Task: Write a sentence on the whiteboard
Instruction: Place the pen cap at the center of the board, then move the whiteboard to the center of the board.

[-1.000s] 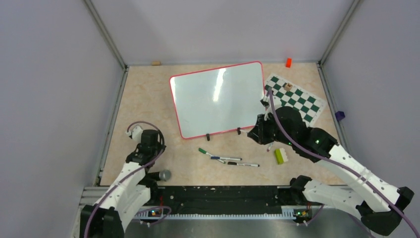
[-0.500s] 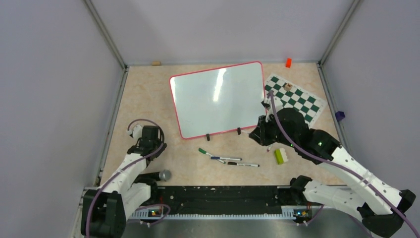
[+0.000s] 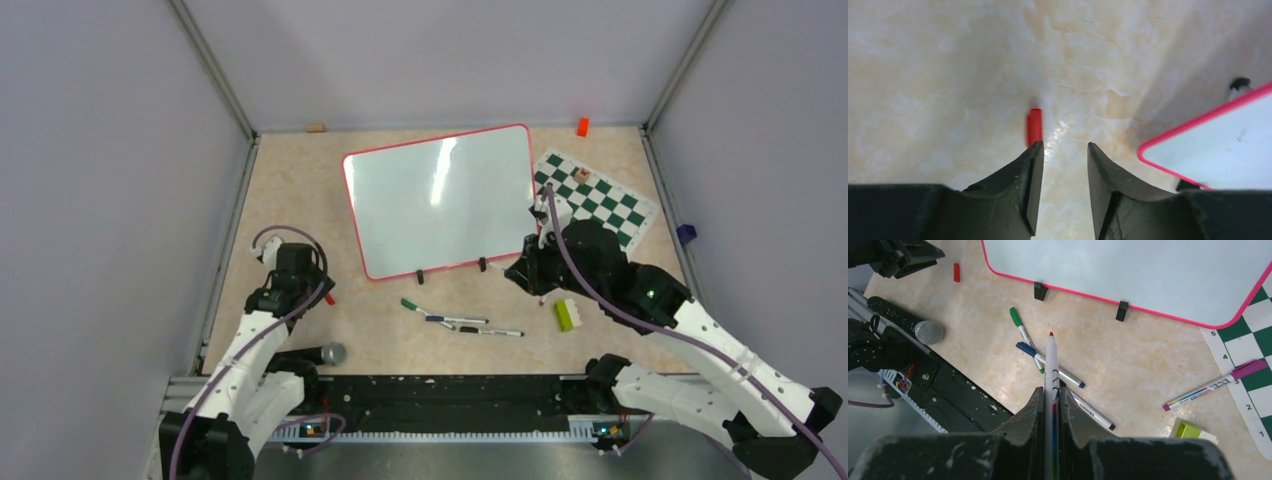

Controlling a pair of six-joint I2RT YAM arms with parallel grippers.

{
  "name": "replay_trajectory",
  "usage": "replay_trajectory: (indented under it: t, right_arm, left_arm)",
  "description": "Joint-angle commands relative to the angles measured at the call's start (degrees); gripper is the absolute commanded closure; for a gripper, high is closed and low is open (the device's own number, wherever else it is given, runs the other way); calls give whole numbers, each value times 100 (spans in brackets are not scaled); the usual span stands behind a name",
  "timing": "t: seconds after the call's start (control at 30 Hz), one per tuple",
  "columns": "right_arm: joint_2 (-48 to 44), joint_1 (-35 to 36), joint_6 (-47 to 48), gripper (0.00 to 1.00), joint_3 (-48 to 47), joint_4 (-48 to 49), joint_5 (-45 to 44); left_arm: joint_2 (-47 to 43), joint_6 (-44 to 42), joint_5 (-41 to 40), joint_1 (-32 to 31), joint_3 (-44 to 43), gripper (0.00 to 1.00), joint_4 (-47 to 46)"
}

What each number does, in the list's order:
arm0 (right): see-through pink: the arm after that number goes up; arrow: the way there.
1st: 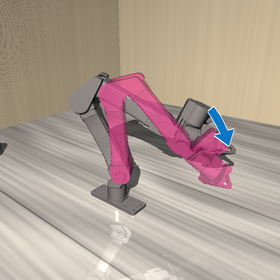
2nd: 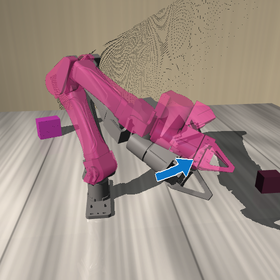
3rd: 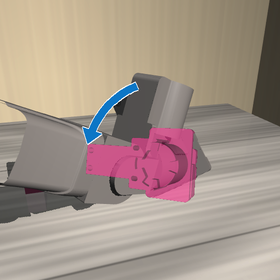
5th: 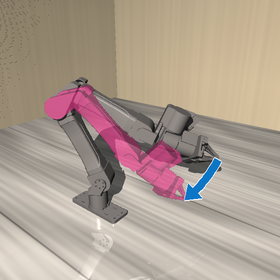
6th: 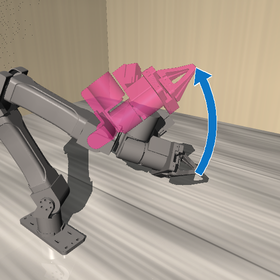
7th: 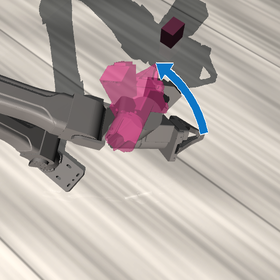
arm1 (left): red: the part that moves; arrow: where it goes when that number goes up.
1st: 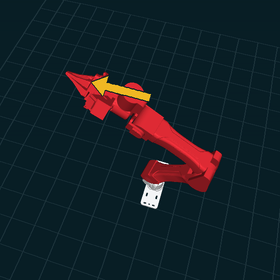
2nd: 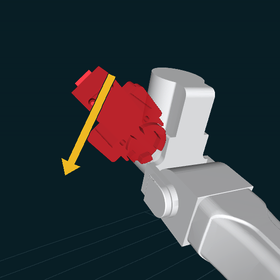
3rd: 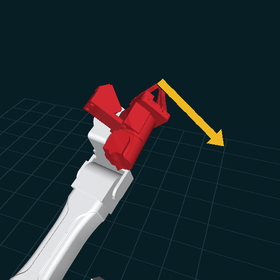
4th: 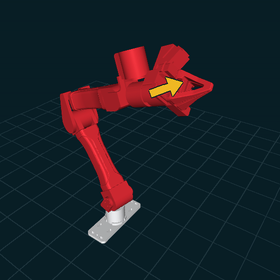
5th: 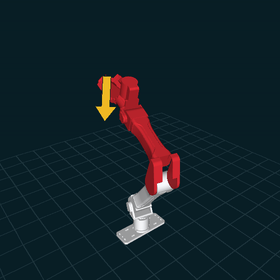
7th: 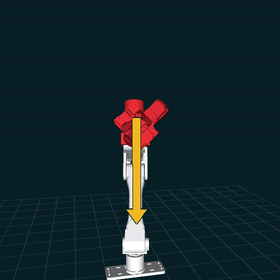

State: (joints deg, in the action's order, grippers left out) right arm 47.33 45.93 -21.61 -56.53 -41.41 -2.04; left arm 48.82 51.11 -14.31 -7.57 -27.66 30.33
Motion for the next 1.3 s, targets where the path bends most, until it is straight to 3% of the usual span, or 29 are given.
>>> replay_trajectory:
  t: [0.0,0.1,0.23,0.37,0.57,0.63,0.83,1.07,1.27]
  right_arm:
    - [-239,-49,73,100,151,217,-62]
    - [-337,-48,69,100,244,324,-60]
    - [-526,-43,13,100,299,366,-148]
    - [-693,-47,-3,100,204,217,-165]
    - [-742,-47,-187,100,86,-113,-130]
    - [-776,-45,-390,100,104,-149,-149]
    - [-750,-41,-1204,100,31,-702,-761]
    - [-788,-48,-2835,100,371,-936,-1263]
    - [-376,-41,-2977,100,-264,-790,-1325]
  left_arm:
    - [-70,-948,1126,30,-411,55,-381]
    - [-96,-1191,2119,28,-386,51,-952]
    - [-227,-1254,2719,27,-95,39,-1724]
    - [-266,-1391,3121,28,68,26,-2212]
    - [-254,-1240,3611,20,416,15,-2800]
    - [-289,-1258,3748,27,577,2,-2970]
    - [-274,-1341,3867,27,149,1,-2425]
    - [-316,-1740,4218,28,-812,2,-1135]
    - [-682,-2119,4152,26,-891,1,-1148]
